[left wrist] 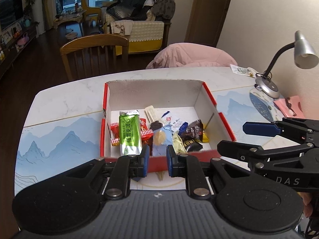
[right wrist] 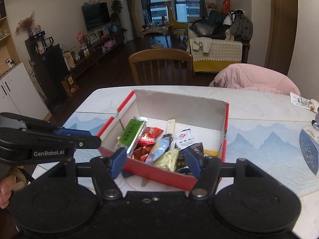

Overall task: Organize snacks
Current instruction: 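Lift both tools out of the box back toward the two candies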

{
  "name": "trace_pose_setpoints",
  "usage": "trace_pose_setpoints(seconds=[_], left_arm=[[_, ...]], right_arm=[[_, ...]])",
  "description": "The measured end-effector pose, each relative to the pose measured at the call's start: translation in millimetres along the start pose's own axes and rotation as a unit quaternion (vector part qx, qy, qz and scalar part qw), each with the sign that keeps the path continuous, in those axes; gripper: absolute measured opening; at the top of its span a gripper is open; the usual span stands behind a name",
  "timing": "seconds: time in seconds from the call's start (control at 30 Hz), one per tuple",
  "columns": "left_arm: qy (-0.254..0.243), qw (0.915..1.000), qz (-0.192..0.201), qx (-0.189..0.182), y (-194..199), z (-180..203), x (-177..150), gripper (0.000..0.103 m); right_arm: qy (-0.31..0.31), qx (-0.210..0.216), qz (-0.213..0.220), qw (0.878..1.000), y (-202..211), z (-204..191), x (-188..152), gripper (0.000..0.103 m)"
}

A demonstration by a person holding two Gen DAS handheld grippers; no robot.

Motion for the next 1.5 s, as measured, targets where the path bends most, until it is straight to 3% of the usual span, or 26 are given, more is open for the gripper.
trace_pose_setpoints(seconds=[0.17,0.23,0.4,0.47,0.53,0.57,0.67,0.77,0.83,0.9,1.13,1.5], left_arm=[[-0.005,0.9999,0.007,-0.009,15,1,-12,0.018],[-0.005,0.9999,0.009,-0.014,20,-1,-17,0.024],[-0.005,0.9998,0.008,-0.020,28,-5,-33,0.028],[-0.002,0.9997,0.005,-0.022,30,-8,-41,0.032],[0.003,0.9998,0.005,-0.021,30,-13,-50,0.049],[0.006,0.9998,0.005,-0.018,30,-16,-54,0.053],[0.013,0.9998,-0.001,-0.015,28,-23,-66,0.055],[0.025,0.9995,-0.009,-0.014,25,-31,-79,0.059],[0.031,0.9994,-0.010,-0.010,22,-36,-87,0.071],[0.036,0.9993,-0.010,-0.007,20,-38,-94,0.074],[0.046,0.9987,-0.024,0.000,1,-44,-119,0.079],[0.054,0.9964,-0.061,0.021,-22,-59,-150,0.079]], right_arm=[[-0.006,0.001,0.009,1.000,12,-10,-13,0.069],[-0.007,0.002,0.013,1.000,16,-13,-17,0.071],[-0.010,0.002,0.017,1.000,20,-22,-31,0.078],[-0.010,0.001,0.020,1.000,20,-26,-39,0.084],[-0.011,0.002,0.019,1.000,20,-29,-46,0.085],[-0.012,0.001,0.017,1.000,18,-30,-50,0.086],[-0.015,0.001,0.008,1.000,14,-34,-62,0.087],[-0.019,-0.010,0.007,1.000,10,-35,-73,0.095],[-0.024,-0.011,0.006,1.000,6,-35,-79,0.096],[-0.030,-0.012,-0.001,0.999,2,-35,-85,0.098],[-0.050,-0.023,-0.009,0.998,-12,-31,-106,0.102],[-0.061,-0.052,-0.062,0.995,-61,-34,-132,0.102]])
Point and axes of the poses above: each gripper's, at about its wrist camera, not at the fingertips, and y roughly against the way its jaws point, z to its right, x to its top, the point moved 2 cm from there along -y, roughly the way its jaws point, and after that the axes turned 10 degrees about -y, right-handed, at the moved point
